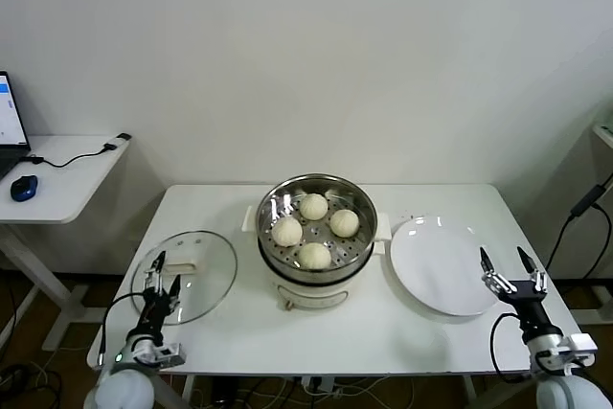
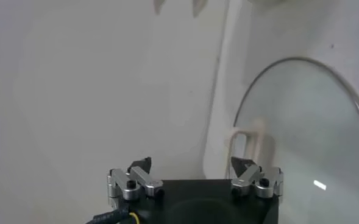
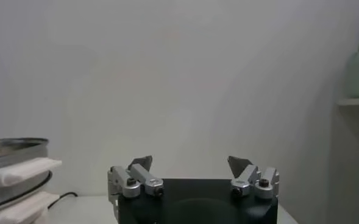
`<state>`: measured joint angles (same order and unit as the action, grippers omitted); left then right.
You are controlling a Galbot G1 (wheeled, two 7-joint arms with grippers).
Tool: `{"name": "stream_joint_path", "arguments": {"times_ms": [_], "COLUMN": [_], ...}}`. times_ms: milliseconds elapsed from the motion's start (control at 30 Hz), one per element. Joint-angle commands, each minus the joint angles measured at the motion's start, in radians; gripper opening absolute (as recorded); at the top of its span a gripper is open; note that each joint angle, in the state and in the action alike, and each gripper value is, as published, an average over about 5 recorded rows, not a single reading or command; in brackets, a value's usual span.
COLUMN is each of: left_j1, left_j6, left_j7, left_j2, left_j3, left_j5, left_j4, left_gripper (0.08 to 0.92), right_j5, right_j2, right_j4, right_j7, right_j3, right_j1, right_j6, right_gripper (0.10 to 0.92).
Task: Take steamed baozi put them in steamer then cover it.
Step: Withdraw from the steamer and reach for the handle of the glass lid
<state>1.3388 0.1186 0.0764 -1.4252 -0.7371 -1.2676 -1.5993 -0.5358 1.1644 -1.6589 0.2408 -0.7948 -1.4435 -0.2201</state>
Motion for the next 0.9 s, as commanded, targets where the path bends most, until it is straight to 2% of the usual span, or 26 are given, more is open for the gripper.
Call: {"name": "stream_joint_path", "arguments": {"times_ms": [33, 900], "left_j1": [-0.083, -0.168], "left_j6": [-0.070, -0.122], "left_j7": [0.044, 0.045], "left_j2": [0.001, -0.021], "left_j3": [0.015, 0.022], "left_j5": [-0.085, -0.091], "left_j4": [0.126, 0.188], "left_gripper": [0.823, 0.823], "right_j5": [0.008, 0.014], "right_j2": [0.011, 0.018], "right_j4": [0.007, 0.026], "right_j7": [-0.007, -0.006], "right_j3": [-0.012, -0.018], "right_j1": [-0.016, -0.020], "right_j6": [-0.007, -0.020], "right_gripper": [0.823, 0.823]}}
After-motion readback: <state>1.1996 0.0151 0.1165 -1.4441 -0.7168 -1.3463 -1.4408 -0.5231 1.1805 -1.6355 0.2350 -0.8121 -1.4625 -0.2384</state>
